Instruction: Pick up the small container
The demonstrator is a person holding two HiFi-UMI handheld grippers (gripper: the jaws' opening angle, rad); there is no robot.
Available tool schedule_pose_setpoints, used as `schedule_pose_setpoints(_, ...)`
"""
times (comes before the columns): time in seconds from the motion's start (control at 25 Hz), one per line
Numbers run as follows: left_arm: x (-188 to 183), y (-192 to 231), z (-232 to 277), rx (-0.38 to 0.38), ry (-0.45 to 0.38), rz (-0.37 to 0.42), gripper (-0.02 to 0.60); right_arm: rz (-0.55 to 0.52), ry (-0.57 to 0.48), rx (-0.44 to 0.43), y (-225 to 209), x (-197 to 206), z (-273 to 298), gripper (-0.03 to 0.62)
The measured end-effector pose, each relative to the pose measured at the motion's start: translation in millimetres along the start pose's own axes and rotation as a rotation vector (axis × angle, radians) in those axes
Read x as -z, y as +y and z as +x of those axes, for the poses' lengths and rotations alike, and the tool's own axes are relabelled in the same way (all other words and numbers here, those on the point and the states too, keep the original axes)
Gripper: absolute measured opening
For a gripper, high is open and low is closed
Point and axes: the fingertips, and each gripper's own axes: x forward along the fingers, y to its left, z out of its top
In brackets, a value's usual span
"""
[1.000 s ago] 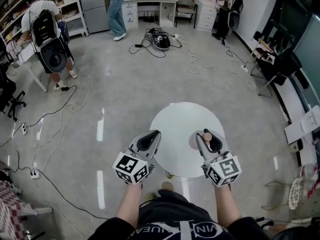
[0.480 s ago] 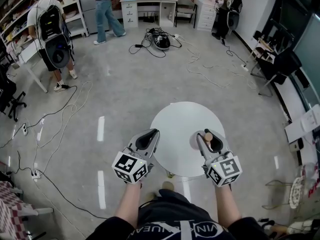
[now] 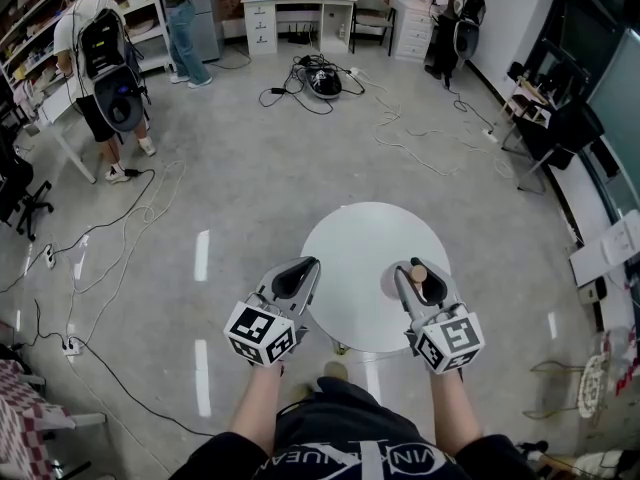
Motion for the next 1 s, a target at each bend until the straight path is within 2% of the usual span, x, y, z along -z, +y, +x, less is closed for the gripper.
schedule_pose_setpoints(1.0,4.9,-1.1,-3.8,-0.004,0.01,-0.015,0.023,0.018,0.01,0.018,-1.1,5.3,-4.7,0.132)
